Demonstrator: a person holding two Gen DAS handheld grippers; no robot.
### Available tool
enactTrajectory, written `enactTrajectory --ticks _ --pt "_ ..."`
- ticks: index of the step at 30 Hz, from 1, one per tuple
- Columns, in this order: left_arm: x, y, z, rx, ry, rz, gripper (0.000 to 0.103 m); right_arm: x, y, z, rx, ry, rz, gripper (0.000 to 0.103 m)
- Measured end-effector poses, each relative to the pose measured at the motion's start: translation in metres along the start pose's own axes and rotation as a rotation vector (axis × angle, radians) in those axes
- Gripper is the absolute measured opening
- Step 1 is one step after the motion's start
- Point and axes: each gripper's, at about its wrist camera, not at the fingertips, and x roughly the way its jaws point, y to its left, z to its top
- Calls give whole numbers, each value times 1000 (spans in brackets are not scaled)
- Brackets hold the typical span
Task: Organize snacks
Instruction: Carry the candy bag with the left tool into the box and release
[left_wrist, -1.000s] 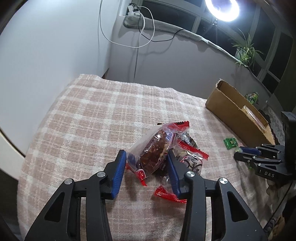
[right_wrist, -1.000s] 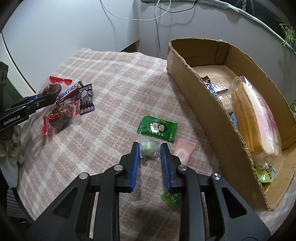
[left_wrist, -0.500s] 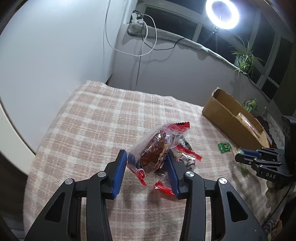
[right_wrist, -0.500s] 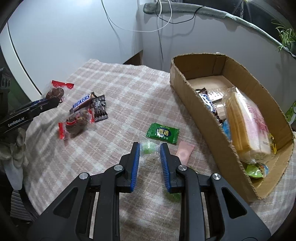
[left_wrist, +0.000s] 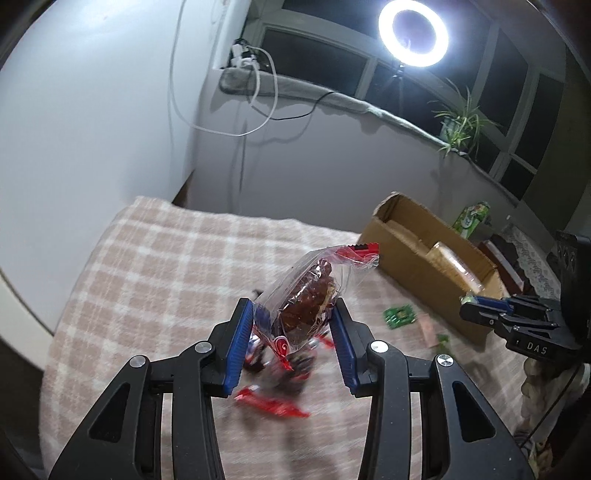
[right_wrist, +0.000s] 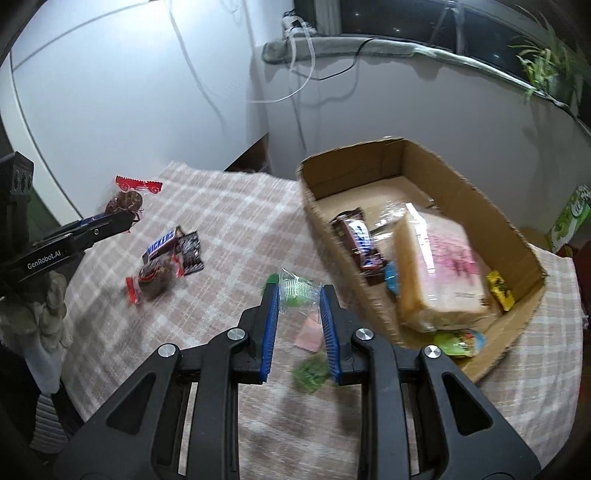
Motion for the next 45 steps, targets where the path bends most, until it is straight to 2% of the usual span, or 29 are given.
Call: enactTrajectory --ticks 10,19,34,43,44,45 --pt "32 -45 33 21 -4 -76 41 -14 -48 3 90 -33 -35 24" --pt "65 -85 53 71 17 -102 41 -17 -84 -1 143 -40 -67 24" --pt "118 -139 67 140 74 -104 41 -11 -110 -8 162 -25 -78 24" --pt "132 -150 68 164 97 -82 43 -8 -110 -12 157 -16 -77 25" --pt "133 -151 68 164 101 -77 44 -8 -110 -12 159 -14 -78 30" --pt "134 -152 68 162 103 -75 46 -8 -110 -12 160 -13 -80 43"
